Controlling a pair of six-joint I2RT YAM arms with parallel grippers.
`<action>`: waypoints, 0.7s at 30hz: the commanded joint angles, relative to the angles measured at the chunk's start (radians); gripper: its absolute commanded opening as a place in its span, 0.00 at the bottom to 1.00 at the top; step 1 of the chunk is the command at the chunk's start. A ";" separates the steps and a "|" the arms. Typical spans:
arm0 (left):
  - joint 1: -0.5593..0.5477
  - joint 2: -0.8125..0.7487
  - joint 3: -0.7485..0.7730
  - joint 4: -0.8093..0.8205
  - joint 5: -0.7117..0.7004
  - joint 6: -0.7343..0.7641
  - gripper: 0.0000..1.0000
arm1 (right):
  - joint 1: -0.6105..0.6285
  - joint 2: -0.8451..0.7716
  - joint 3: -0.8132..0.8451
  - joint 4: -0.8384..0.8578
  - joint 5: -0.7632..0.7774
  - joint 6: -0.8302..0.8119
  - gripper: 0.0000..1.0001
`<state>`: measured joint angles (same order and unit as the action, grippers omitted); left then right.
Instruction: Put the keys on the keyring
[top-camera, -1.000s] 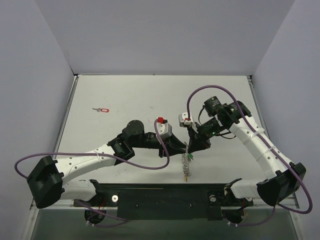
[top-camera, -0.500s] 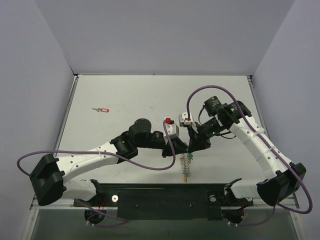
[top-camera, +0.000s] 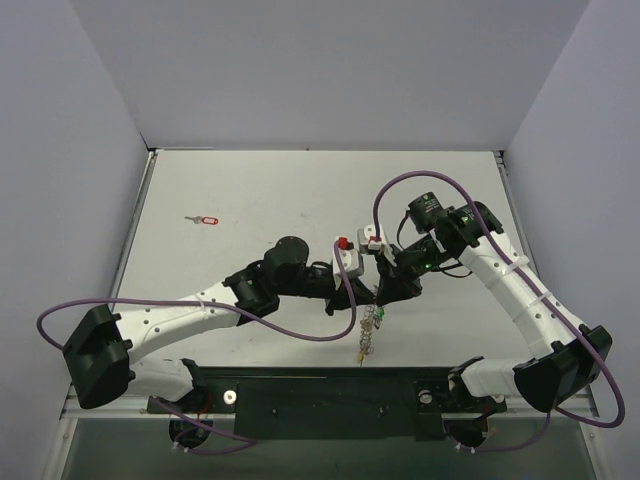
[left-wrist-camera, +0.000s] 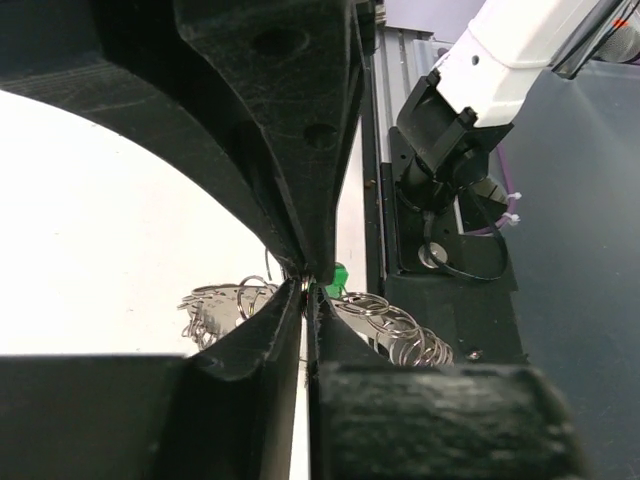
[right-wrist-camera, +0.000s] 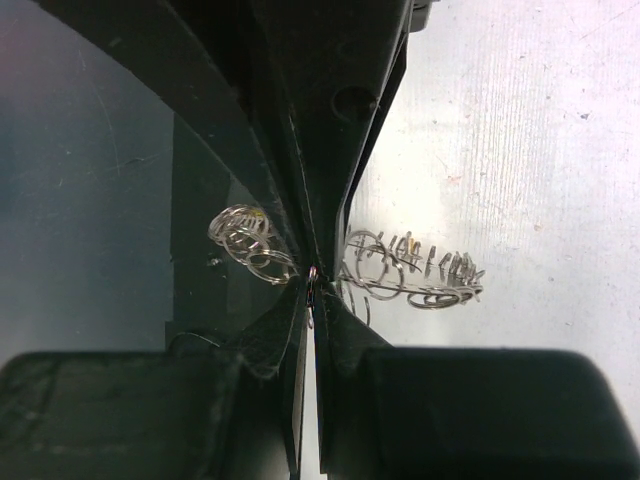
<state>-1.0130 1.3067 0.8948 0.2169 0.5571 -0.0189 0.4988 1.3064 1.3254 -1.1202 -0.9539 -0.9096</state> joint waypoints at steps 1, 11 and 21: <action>-0.006 0.009 0.056 0.004 -0.003 0.010 0.06 | 0.004 -0.004 0.031 -0.030 -0.059 0.003 0.00; -0.006 -0.082 -0.068 0.186 -0.118 -0.083 0.00 | -0.089 -0.056 -0.002 0.049 -0.173 0.148 0.25; -0.006 -0.107 -0.333 0.930 -0.286 -0.357 0.00 | -0.200 -0.137 -0.100 0.325 -0.350 0.584 0.38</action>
<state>-1.0138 1.2064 0.5724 0.7055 0.3595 -0.2436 0.3016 1.1786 1.2572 -0.9077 -1.2003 -0.5373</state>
